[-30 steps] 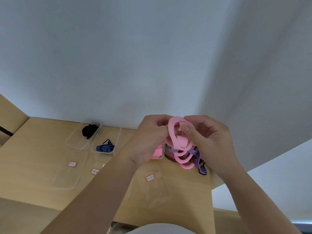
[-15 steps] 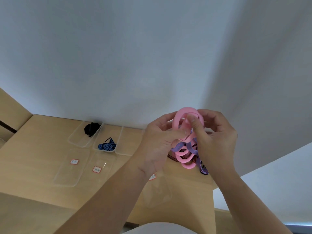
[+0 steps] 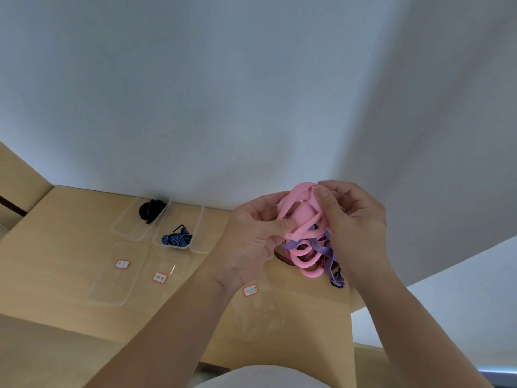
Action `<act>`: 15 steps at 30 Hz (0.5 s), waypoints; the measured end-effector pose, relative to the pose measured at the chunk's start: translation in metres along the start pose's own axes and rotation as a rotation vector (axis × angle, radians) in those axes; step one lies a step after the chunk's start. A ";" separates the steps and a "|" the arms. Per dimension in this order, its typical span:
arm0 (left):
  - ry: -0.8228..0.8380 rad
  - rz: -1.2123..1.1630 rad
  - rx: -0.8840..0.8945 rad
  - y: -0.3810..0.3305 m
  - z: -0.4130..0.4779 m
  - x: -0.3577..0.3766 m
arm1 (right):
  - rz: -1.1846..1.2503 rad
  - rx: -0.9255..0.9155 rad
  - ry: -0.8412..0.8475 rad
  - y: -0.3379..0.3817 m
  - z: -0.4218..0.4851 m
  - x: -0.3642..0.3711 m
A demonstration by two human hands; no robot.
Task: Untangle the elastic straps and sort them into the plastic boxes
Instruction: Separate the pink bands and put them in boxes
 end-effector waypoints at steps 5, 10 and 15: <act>0.051 -0.074 -0.082 0.007 -0.001 -0.015 | 0.162 0.467 0.149 -0.029 -0.009 0.010; 0.020 0.020 -0.094 0.017 0.000 -0.036 | 0.357 0.707 0.228 -0.039 -0.028 0.027; -0.131 0.017 -0.146 0.035 -0.002 -0.059 | 0.340 0.679 0.164 -0.060 -0.039 0.035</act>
Point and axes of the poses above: each hand's wrist, its own z-axis towards the middle knuckle, its own x-axis out of the palm, y = z × x, the point moved 6 cm from there along z, towards the middle knuckle, and after that the axes turned 11 degrees about -y, right-handed, at the moved point
